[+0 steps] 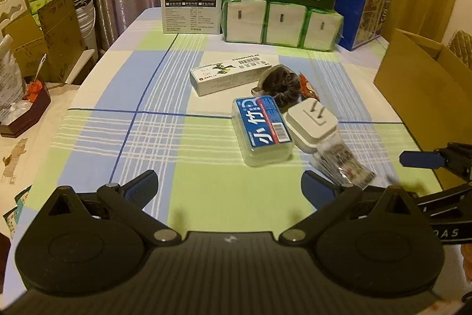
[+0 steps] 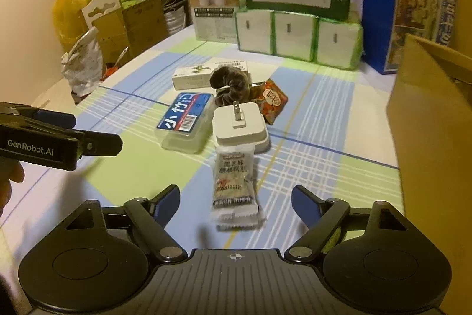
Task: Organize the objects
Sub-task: 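Move both tools back toward the remaining items on the table, then grasp the snack packet with the right tool while the left tool grasps the blue box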
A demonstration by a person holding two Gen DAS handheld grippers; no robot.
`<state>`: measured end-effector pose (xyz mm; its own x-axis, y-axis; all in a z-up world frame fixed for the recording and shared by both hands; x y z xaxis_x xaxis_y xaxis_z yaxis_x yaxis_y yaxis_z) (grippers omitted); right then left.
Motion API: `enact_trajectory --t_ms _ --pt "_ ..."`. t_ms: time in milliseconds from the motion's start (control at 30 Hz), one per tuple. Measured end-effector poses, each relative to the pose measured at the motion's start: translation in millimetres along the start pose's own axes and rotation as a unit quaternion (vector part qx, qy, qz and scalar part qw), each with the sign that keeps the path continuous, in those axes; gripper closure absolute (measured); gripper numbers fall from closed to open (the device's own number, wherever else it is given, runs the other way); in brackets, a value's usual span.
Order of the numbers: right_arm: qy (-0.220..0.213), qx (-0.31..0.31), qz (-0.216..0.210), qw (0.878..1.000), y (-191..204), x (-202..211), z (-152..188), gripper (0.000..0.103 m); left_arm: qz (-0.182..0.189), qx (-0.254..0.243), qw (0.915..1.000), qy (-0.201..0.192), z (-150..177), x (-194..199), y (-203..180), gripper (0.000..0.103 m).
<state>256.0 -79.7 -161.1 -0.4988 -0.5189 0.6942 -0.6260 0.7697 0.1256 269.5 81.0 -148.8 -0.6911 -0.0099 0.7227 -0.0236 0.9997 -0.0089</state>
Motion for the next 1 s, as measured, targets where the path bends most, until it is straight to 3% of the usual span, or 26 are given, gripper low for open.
enact_trajectory --t_ms 400,467,500,767,1000 --pt "0.027 0.03 -0.002 0.999 1 -49 0 0.052 0.005 0.0 1.0 -0.004 9 -33 -1 0.002" --pt "0.031 0.036 0.003 0.999 2 -51 1 0.066 0.007 -0.007 0.9999 -0.005 10 -35 -4 0.002" --pt "0.033 0.036 0.007 0.999 3 -51 1 0.068 0.006 -0.013 0.9999 -0.006 9 -36 -6 0.002" --pt "0.039 -0.033 0.064 0.997 -30 -30 5 0.069 0.02 -0.022 0.9994 -0.018 0 -46 -19 0.003" --pt "0.035 -0.07 0.088 0.993 -53 -31 4 0.069 0.009 -0.045 0.9984 -0.034 -19 -72 -43 0.023"
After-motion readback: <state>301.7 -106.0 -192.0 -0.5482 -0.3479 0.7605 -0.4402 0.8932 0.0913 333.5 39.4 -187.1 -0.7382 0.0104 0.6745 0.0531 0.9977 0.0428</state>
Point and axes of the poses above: each gripper's, at about its wrist camera, not at the fingertips, and x roughly against the way its jaws point, y to its left, z to its underside, the point moved 7 cm from there along -x, roughly the way its jaws point, and after that the axes turned 2 degrees about -z, right-handed, at the moved point
